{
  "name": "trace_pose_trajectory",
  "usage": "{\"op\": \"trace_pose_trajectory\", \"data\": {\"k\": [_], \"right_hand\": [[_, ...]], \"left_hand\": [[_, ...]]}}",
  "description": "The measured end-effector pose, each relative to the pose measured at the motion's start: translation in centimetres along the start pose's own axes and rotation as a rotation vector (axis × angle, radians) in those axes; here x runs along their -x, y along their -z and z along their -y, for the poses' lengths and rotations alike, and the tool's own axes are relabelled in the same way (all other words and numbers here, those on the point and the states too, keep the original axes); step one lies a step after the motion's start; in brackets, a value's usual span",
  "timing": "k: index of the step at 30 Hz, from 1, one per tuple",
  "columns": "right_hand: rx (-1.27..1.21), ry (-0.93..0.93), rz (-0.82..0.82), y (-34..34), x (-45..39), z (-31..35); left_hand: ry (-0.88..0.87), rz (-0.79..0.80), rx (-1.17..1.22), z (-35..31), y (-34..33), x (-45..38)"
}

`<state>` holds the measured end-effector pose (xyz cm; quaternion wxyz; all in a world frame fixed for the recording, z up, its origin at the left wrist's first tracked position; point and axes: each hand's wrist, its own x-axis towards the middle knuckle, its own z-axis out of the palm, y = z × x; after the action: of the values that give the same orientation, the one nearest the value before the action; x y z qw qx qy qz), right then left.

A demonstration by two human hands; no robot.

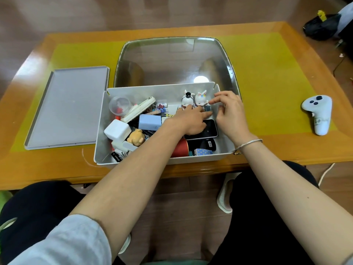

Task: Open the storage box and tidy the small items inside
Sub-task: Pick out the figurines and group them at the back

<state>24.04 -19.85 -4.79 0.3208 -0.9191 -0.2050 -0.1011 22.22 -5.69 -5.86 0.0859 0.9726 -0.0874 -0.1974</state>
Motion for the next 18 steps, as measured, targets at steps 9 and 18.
{"op": "trace_pose_trajectory", "data": {"k": [9,18], "right_hand": [[-0.023,0.023,-0.004,0.0,0.1,-0.1],[0.182,0.088,-0.037,0.7,-2.5,0.3]], "left_hand": [[-0.041,-0.079,0.04,1.5,0.5,1.6],[0.151,-0.708,0.178,2.9,1.1,2.5]]}}
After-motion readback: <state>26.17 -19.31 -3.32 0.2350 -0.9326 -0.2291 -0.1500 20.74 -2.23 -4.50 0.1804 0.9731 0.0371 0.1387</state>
